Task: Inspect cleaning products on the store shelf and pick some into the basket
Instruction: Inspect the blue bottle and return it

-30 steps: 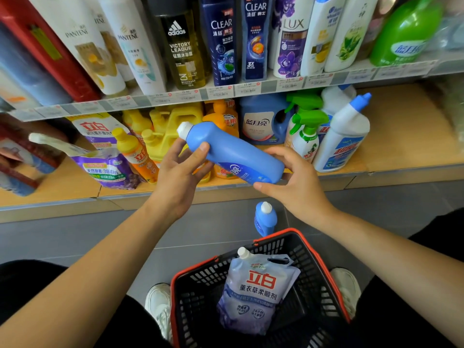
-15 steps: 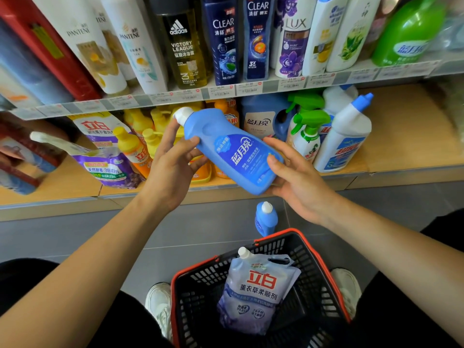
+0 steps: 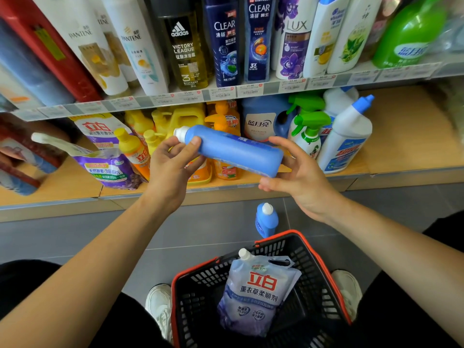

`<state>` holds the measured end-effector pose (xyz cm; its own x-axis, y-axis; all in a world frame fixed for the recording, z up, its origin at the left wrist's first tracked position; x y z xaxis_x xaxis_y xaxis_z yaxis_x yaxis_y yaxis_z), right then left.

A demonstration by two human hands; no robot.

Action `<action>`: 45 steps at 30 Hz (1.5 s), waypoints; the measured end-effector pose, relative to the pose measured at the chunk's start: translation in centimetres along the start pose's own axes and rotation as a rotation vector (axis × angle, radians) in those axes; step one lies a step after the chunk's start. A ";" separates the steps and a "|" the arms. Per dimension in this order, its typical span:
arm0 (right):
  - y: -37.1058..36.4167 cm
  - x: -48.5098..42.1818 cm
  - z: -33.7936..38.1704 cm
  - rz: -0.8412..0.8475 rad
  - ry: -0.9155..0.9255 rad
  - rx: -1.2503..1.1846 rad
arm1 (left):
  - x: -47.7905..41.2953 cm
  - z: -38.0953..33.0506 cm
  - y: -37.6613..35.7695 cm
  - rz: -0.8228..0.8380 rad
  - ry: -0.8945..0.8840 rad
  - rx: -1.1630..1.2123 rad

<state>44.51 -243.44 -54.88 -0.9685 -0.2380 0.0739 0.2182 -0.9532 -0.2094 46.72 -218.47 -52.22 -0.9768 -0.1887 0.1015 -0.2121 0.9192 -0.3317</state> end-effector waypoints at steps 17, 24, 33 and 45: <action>1.5 -1.0 1.5 -0.189 0.095 -0.004 | 0.6 2.5 0.0 0.077 0.174 -0.233; 1.6 -1.4 2.2 -0.105 0.066 -0.230 | 1.8 3.8 -0.9 0.337 0.316 -0.541; 1.1 -0.4 1.8 0.060 0.188 0.365 | 2.6 2.1 -2.2 0.420 -0.036 -0.451; -0.8 0.2 1.1 0.197 0.203 0.528 | 3.0 2.5 -2.1 0.339 -0.048 -0.469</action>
<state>44.27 -242.91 -53.60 -0.8961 -0.4284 -0.1156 0.3757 -0.8711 0.3163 44.18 -221.79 -53.57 -0.9904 0.1374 0.0155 0.1383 0.9838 0.1140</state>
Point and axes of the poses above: each hand's wrist, its own x-axis away from the middle knuckle, its own y-axis out of the back of the hand, z = x × y, the point moved 1 cm from there along -x, towards the middle knuckle, and after that the axes turned 3 degrees about -y, right-handed, at the moved point
